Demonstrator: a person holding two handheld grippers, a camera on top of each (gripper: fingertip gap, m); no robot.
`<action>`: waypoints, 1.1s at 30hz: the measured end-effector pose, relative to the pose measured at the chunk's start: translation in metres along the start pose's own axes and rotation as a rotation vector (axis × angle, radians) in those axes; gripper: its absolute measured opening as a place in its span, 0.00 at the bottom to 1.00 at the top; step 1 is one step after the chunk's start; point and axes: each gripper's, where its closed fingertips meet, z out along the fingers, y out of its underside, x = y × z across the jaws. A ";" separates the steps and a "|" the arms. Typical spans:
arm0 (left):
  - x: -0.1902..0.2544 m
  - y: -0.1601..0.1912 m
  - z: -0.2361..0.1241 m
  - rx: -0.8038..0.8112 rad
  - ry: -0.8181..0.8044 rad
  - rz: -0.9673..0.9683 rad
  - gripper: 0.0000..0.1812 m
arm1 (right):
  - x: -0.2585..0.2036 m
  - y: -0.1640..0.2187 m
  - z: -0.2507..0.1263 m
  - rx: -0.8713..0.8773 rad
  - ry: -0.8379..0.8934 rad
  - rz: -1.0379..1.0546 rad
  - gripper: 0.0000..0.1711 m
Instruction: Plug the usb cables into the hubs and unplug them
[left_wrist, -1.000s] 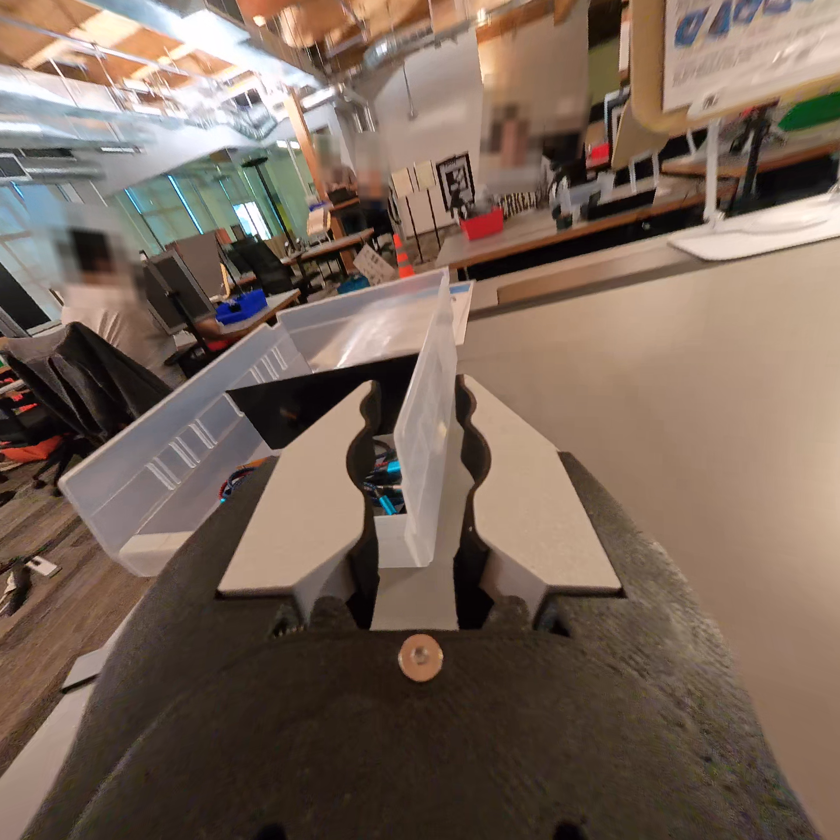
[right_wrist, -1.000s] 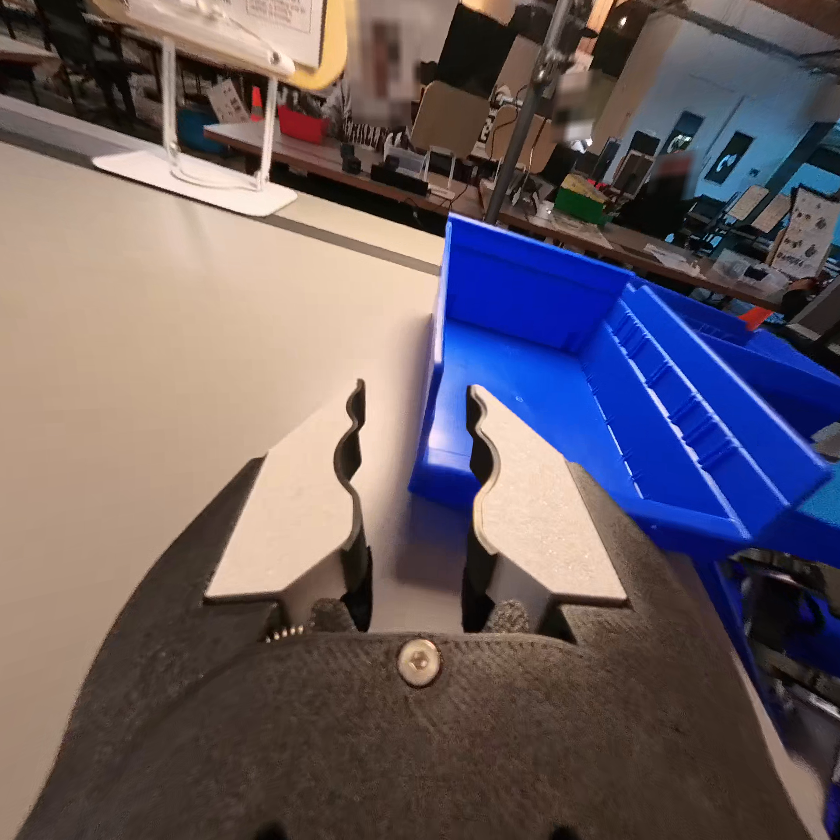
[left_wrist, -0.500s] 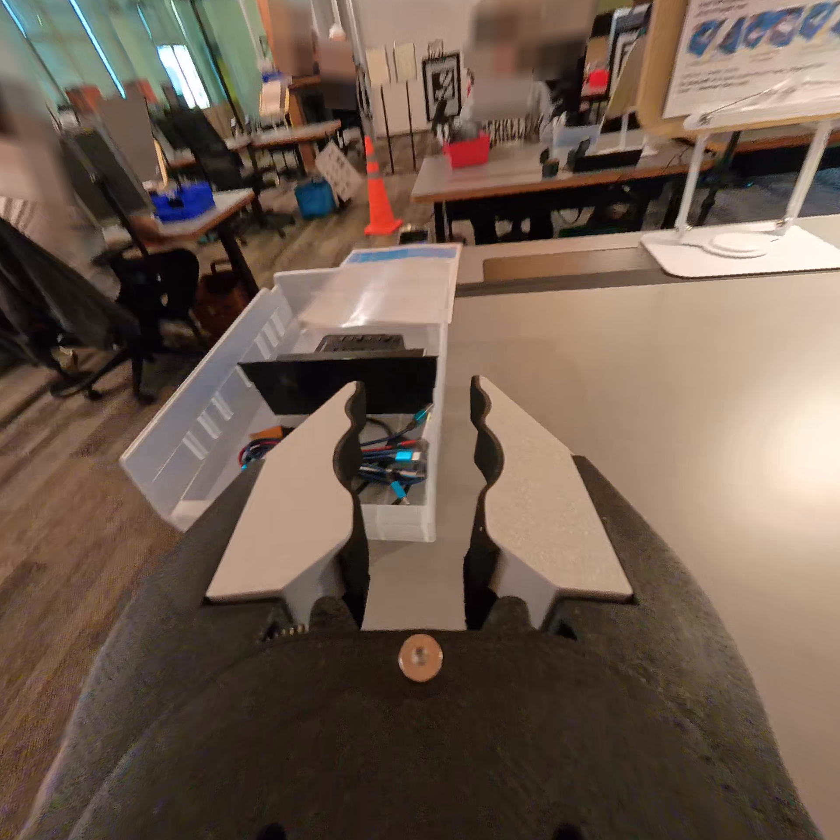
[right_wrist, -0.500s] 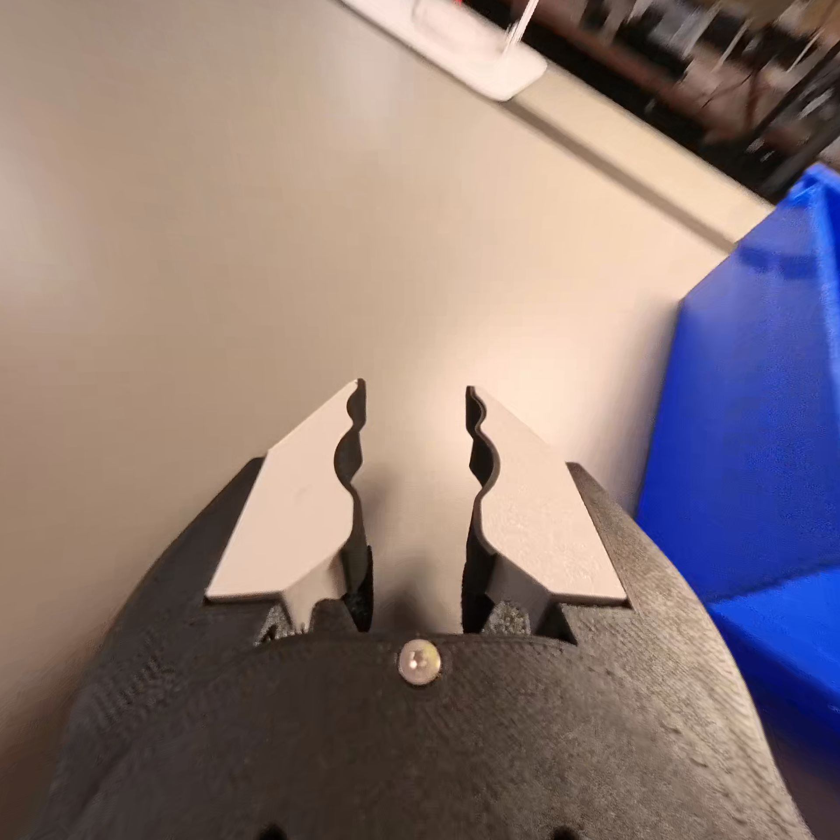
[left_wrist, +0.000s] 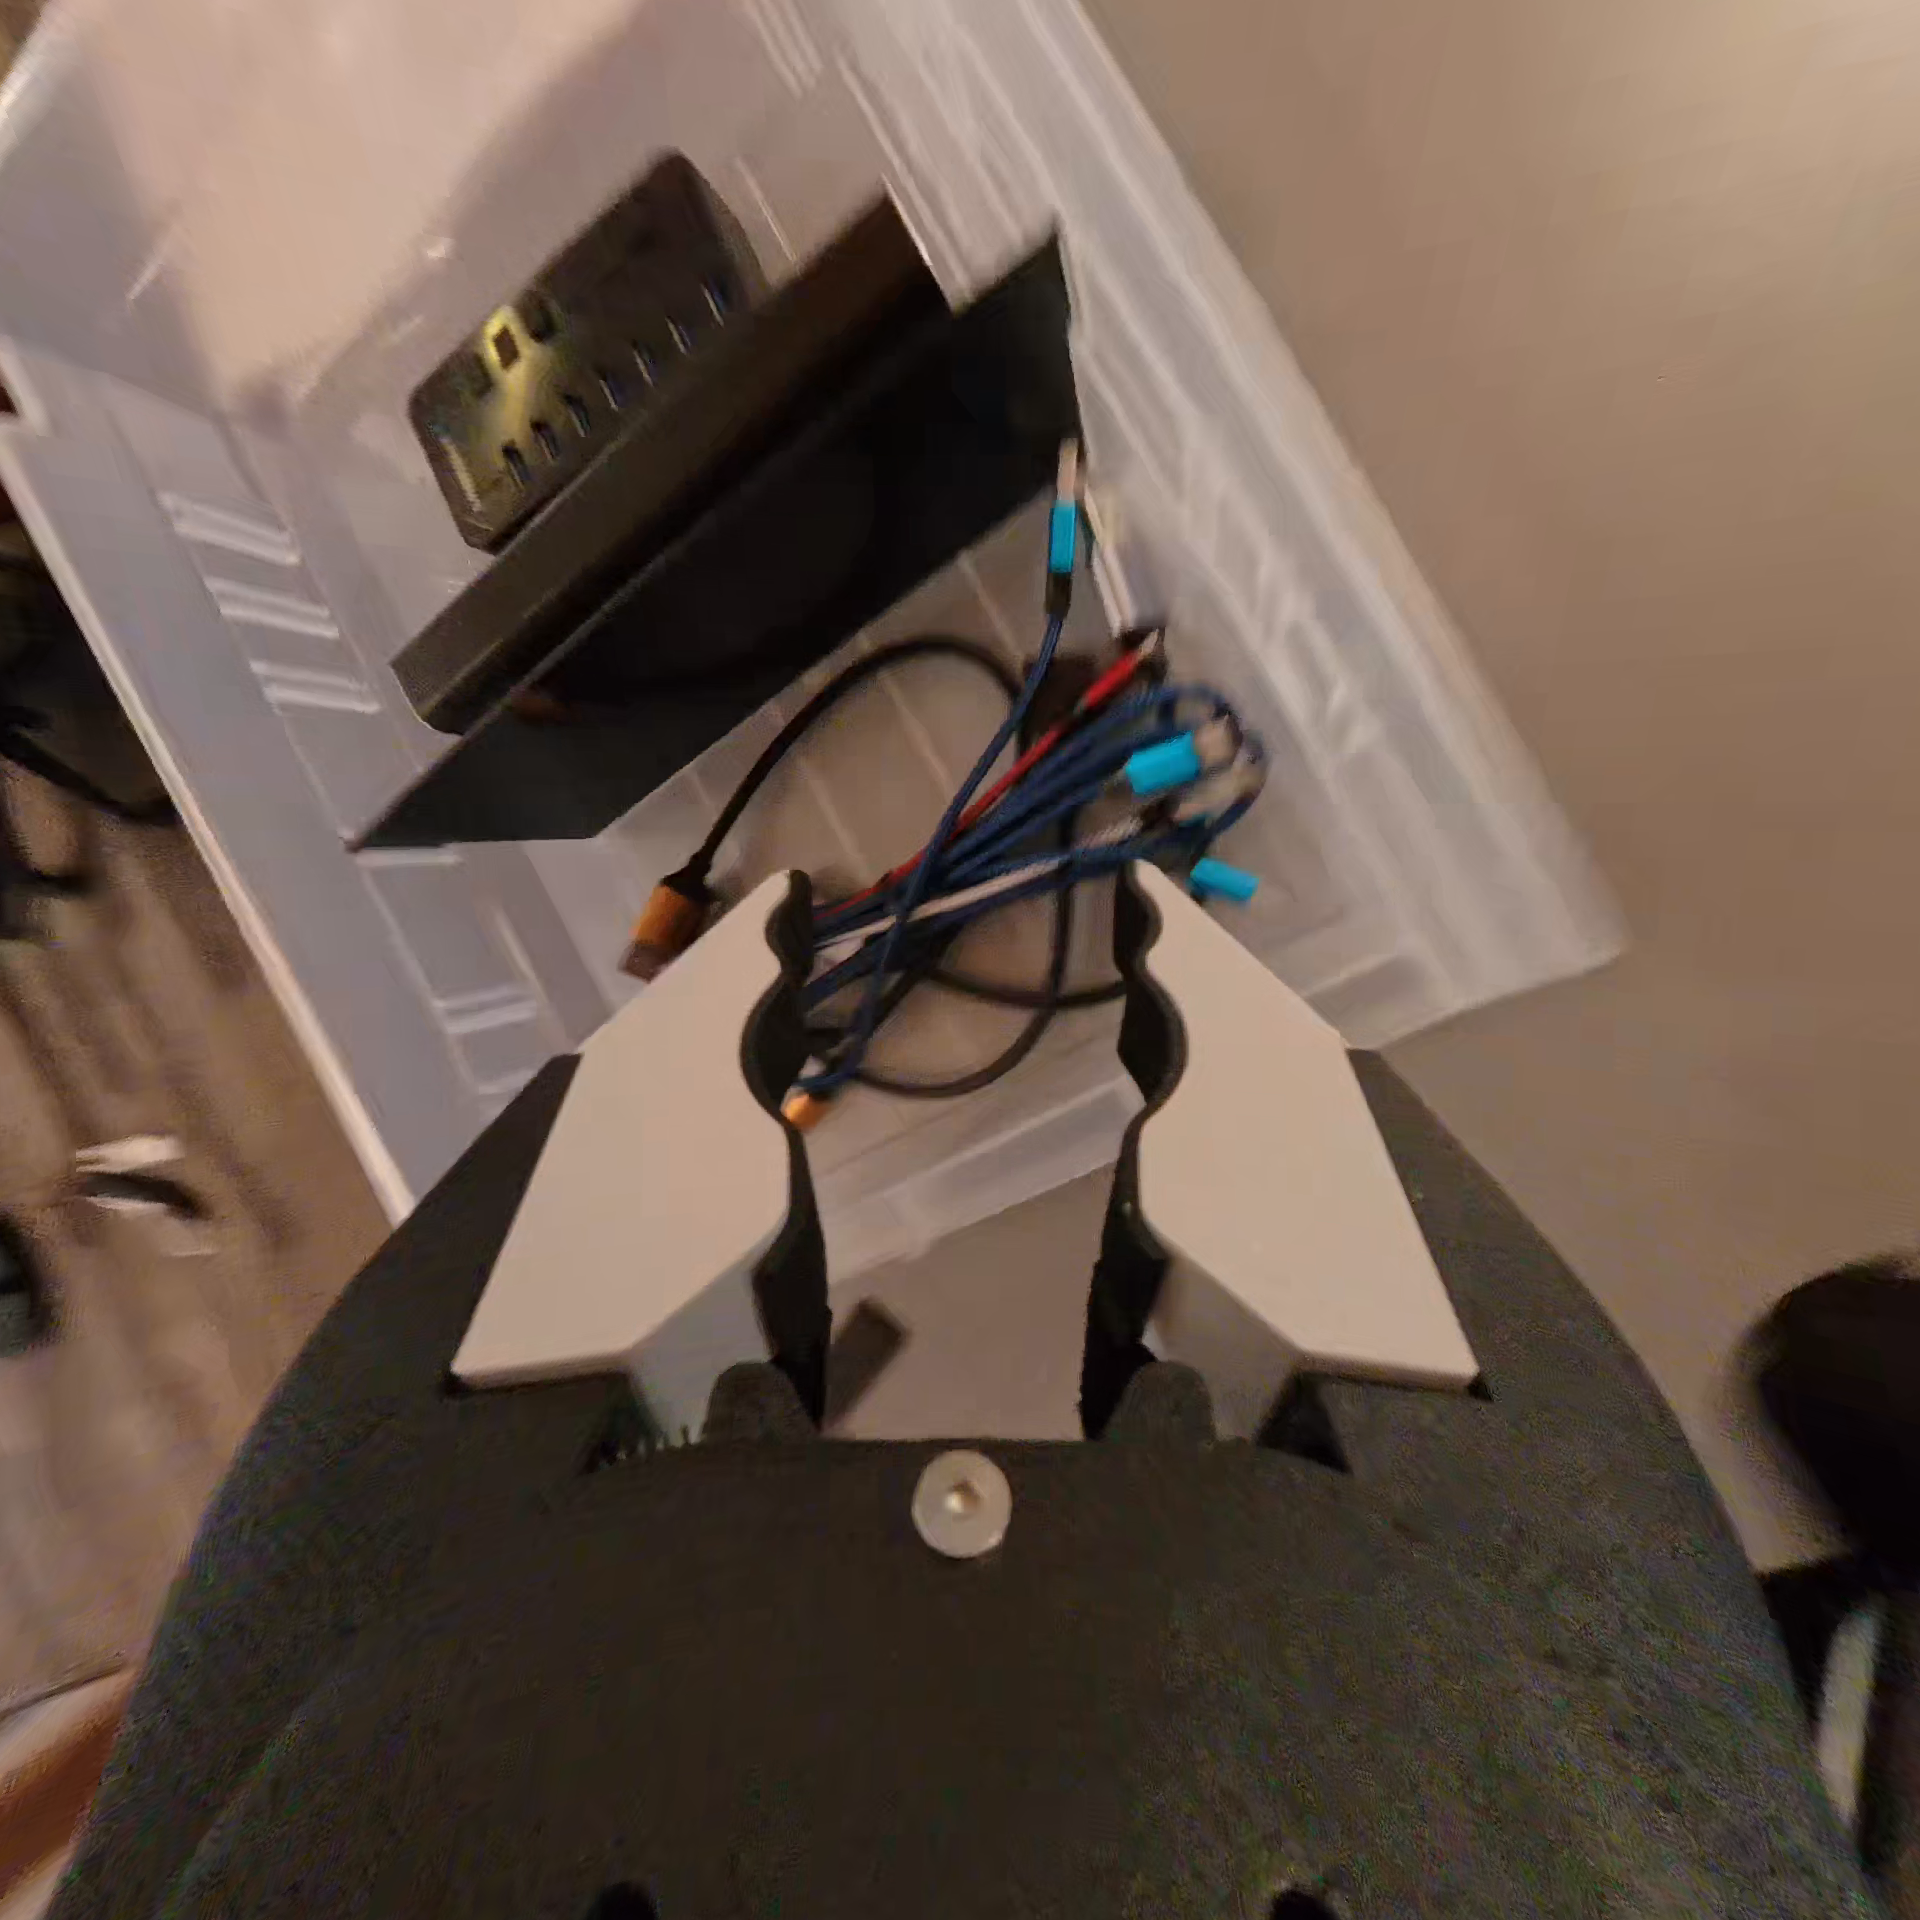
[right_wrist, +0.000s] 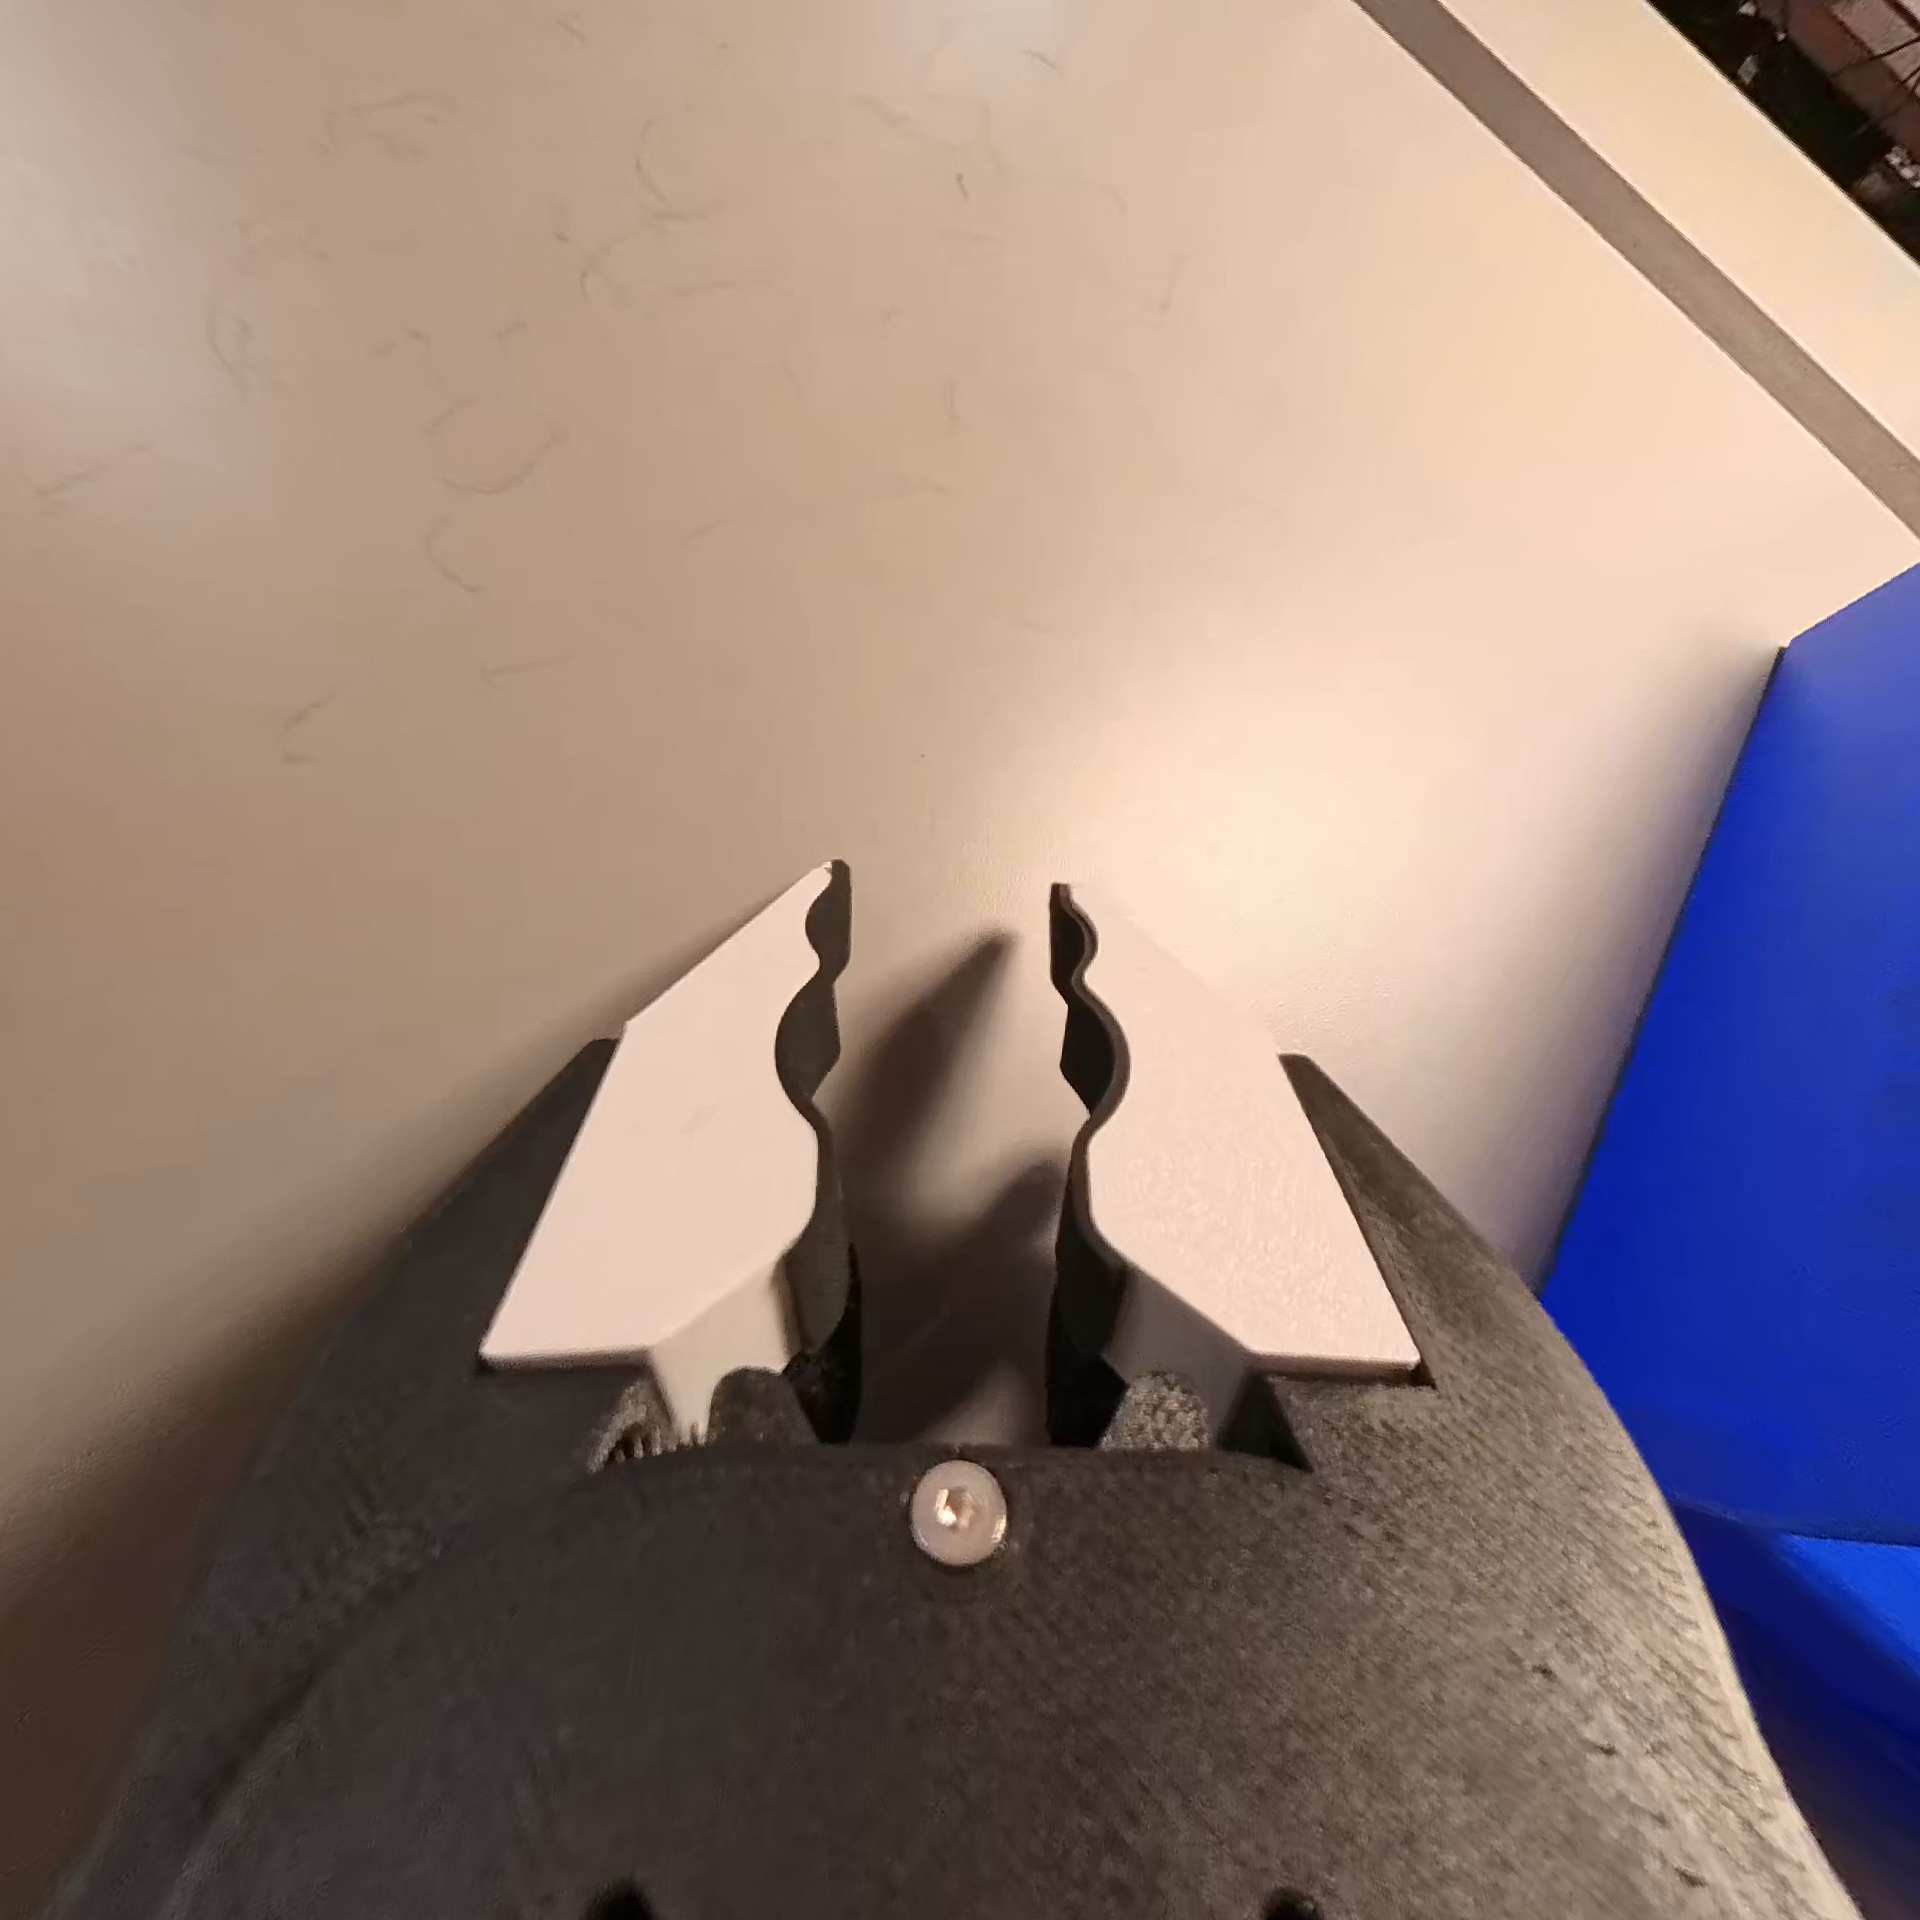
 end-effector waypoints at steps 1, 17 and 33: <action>-0.004 0.009 0.004 -0.065 0.000 0.103 0.36 | -0.001 0.000 0.000 -0.001 -0.010 0.003 0.22; -0.012 0.033 0.067 -0.364 0.316 0.423 0.60 | -0.002 0.000 0.004 -0.005 -0.097 0.028 0.21; 0.007 0.021 0.067 -0.210 0.415 0.367 0.15 | 0.001 -0.006 0.010 0.005 -0.013 -0.050 0.14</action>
